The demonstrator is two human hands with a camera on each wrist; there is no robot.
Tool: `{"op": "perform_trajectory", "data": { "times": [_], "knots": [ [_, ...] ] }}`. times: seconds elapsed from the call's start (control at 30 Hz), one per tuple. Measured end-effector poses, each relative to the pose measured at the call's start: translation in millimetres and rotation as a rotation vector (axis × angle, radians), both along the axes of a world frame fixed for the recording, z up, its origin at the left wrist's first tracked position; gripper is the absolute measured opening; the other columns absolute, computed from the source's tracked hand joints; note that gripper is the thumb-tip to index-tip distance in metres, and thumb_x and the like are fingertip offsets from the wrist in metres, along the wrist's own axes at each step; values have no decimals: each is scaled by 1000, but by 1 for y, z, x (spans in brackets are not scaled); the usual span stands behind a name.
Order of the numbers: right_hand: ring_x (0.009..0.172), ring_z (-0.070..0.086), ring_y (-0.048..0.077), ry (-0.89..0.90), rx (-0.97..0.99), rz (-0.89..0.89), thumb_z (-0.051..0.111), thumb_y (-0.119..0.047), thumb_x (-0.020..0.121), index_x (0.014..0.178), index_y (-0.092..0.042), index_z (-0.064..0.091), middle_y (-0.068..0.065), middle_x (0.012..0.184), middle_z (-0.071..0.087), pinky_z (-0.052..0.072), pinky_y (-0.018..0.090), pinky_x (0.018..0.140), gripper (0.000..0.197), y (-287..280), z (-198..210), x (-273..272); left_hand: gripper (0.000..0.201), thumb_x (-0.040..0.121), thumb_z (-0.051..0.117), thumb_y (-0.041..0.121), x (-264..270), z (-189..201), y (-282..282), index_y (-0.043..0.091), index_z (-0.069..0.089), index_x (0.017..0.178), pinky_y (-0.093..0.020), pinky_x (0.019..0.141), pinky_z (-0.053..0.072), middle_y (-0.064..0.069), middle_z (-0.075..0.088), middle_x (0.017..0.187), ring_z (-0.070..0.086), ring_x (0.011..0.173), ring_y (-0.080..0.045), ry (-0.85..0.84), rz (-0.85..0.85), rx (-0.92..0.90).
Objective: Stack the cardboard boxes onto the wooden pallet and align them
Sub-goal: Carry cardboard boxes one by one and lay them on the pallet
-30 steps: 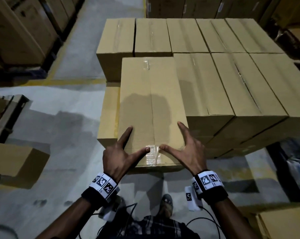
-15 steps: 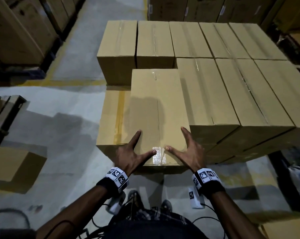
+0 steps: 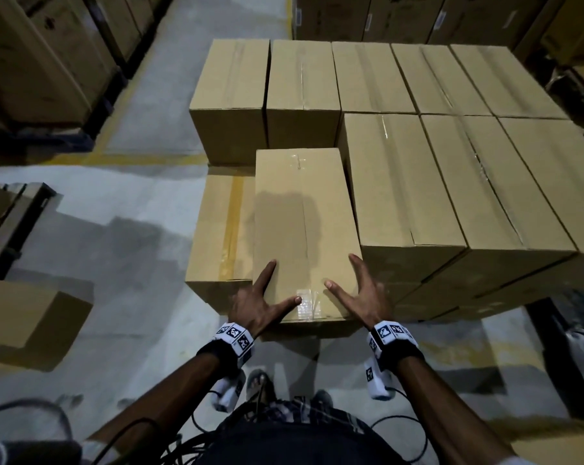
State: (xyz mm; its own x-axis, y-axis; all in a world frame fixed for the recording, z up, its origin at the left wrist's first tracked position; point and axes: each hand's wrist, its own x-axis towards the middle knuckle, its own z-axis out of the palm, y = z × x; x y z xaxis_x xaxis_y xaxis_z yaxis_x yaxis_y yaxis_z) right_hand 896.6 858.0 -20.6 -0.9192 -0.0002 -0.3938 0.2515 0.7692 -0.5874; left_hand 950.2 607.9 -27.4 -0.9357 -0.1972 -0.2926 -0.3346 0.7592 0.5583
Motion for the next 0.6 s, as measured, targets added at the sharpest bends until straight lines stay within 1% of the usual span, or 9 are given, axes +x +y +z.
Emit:
{"op": "perform_trajectory", "data": {
  "times": [0.07, 0.17, 0.23, 0.27, 0.3, 0.37, 0.47, 0.53, 0.6],
  "knots": [
    [147, 33, 45, -17, -42, 29, 62, -87, 74, 156, -59, 11, 4, 167, 31, 32, 66, 113, 101, 4, -2, 2, 116, 62, 58, 99, 1, -3, -4, 57, 10, 158, -57, 110, 46, -15, 67, 134, 63, 123, -38, -7, -13, 64],
    [153, 22, 40, -24, -77, 116, 69, -85, 70, 155, -61, 8, -2, 171, 20, 29, 69, 116, 107, 17, -4, 8, 130, 49, 73, 95, 3, -5, -12, 64, 2, 154, -57, 114, 43, -9, 49, 155, 50, 137, -36, -67, -74, 153],
    [155, 20, 35, -7, -39, 209, 69, -90, 63, 155, -63, 4, -6, 172, 14, 28, 68, 117, 116, 29, -6, 13, 137, 43, 80, 92, 4, -6, -19, 70, -2, 151, -61, 119, 34, -7, 30, 167, 32, 151, -36, -100, -116, 160],
    [155, 20, 34, 8, 9, 270, 67, -94, 59, 155, -63, 2, -6, 172, 11, 28, 68, 118, 120, 35, -6, 16, 139, 42, 83, 88, 4, -5, -24, 69, -1, 151, -61, 122, 29, -6, 19, 171, 20, 156, -34, -117, -141, 162],
    [155, 22, 35, 28, 77, 341, 66, -96, 57, 155, -62, 0, -4, 173, 7, 29, 66, 118, 123, 41, -5, 19, 141, 42, 87, 83, 4, -4, -28, 67, 1, 153, -59, 123, 25, -5, 11, 172, 13, 158, -32, -127, -179, 163],
    [153, 27, 37, 67, 232, 482, 68, -93, 59, 159, -56, -1, -1, 173, -4, 28, 64, 118, 127, 51, -3, 23, 142, 46, 94, 70, 3, -1, -35, 64, 4, 155, -53, 124, 28, -1, 7, 171, 15, 157, -29, -123, -273, 137],
    [152, 28, 37, 160, 387, 576, 73, -79, 70, 162, -47, 1, 2, 169, -27, 28, 62, 118, 121, 58, -2, 25, 137, 58, 97, 49, -3, -2, -44, 59, 3, 157, -46, 120, 37, -2, 14, 167, 31, 149, -30, -117, -363, 75],
    [155, 19, 38, 209, 437, 578, 73, -70, 79, 163, -45, 6, 5, 165, -36, 24, 60, 121, 110, 58, -1, 22, 138, 59, 97, 43, -11, -2, -50, 61, 0, 156, -46, 115, 43, -5, 18, 166, 39, 144, -34, -118, -395, 33],
    [159, -1, 34, 240, 471, 592, 72, -63, 84, 163, -44, 11, 6, 164, -36, 13, 59, 126, 102, 54, 3, 15, 138, 60, 97, 37, -20, 0, -56, 59, 2, 158, -44, 116, 42, -8, 21, 165, 35, 147, -35, -111, -418, 21]
  ]
}}
